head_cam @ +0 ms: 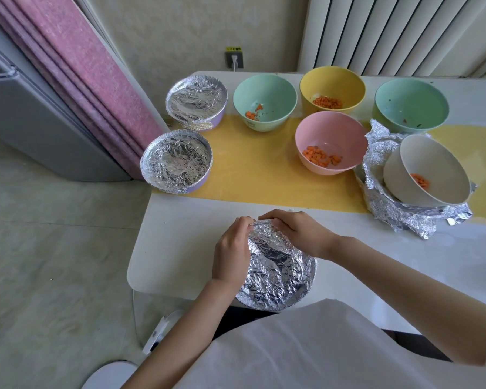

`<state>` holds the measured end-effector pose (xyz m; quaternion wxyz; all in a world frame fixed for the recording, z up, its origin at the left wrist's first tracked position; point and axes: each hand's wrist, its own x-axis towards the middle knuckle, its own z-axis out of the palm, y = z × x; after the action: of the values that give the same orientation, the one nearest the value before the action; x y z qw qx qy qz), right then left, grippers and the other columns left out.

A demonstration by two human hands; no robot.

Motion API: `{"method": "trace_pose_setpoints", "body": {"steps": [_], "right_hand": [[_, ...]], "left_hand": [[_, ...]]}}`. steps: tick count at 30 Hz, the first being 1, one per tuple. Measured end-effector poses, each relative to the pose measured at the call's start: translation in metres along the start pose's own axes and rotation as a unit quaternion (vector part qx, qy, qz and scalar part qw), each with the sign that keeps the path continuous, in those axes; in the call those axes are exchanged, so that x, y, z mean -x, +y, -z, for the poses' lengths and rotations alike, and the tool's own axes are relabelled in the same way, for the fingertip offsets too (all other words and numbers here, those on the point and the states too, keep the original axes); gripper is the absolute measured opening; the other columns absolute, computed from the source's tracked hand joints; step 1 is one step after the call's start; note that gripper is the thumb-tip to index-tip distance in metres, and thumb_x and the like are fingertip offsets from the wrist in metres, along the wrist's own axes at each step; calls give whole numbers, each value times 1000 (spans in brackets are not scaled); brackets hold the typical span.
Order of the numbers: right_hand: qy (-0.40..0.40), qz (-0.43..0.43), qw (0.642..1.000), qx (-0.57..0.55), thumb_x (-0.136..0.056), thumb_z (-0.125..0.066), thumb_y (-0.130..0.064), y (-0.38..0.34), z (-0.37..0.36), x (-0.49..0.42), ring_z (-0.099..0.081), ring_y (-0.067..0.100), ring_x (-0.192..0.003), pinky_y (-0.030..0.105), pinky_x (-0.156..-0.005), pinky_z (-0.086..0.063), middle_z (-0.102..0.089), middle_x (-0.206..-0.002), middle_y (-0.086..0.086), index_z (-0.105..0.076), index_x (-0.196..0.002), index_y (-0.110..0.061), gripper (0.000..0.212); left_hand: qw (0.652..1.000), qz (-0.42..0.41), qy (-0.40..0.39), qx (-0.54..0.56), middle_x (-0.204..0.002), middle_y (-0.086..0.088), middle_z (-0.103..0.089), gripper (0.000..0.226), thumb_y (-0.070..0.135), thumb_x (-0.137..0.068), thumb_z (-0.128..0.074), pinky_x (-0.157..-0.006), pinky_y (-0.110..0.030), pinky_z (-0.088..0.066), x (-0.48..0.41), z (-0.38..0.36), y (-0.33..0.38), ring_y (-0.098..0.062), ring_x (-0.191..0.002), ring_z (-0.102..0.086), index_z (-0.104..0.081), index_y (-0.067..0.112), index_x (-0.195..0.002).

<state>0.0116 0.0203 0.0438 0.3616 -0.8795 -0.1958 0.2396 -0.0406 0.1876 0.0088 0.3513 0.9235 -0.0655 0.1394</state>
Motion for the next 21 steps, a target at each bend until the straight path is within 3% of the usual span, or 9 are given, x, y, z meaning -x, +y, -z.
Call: {"method": "trace_pose_setpoints", "body": {"steps": [3, 5, 8, 15, 19, 21], "right_hand": [[-4, -1, 1000, 0, -102, -34, -16, -1, 0, -2, -43, 2, -49, 15, -55, -34, -45, -58, -14, -55, -124, -12, 31], [3, 2, 1000, 3, -102, -34, -18, -3, 2, -2, -50, -3, -63, 14, -61, -34, -60, -78, -13, -53, -126, -12, 31], [50, 10, 999, 12, -101, -38, -17, 1, 1, -2, -61, 20, -93, 15, -72, -35, -67, -110, 4, -56, -124, -11, 30], [67, 20, 996, 52, -97, -43, -8, 8, -8, -10, -63, 23, -94, 21, -74, -40, -68, -108, 5, -58, -120, -14, 28], [50, 43, 993, 101, -99, -40, -10, 0, -7, -12, -60, 25, -105, 27, -85, -41, -63, -121, 6, -53, -127, -13, 32], [47, 41, 993, 100, -93, -42, 2, -3, -7, -15, -61, 26, -102, 30, -82, -45, -65, -118, 6, -56, -124, -14, 38]], "left_hand": [[1000, 12, -5, -12, -84, -8, -71, 29, -14, -79, -57, -64, -18, -42, 0, 0, 0, -14, -81, -64, -53, 9, -96], [999, 48, -1, -9, -87, -9, -72, 27, -16, -80, -58, -65, -12, -37, -1, 0, -1, -18, -83, -67, -58, 4, -97], [994, 112, 11, 2, -95, -10, -72, 28, -13, -85, -54, -68, -10, -37, -2, 2, -4, -22, -88, -68, -62, 4, -106], [990, 142, -11, 1, -100, -12, -69, 21, -1, -93, -46, -71, -25, -43, -4, 5, -2, -28, -92, -65, -60, 3, -108], [991, 136, -12, 0, -93, -14, -70, 23, -8, -89, -49, -65, -17, -38, -3, 6, 0, -28, -88, -67, -61, 3, -104], [992, 127, -18, -5, -94, -13, -71, 29, -13, -87, -48, -68, -19, -41, -3, 6, 2, -26, -89, -67, -61, 4, -105]]}}
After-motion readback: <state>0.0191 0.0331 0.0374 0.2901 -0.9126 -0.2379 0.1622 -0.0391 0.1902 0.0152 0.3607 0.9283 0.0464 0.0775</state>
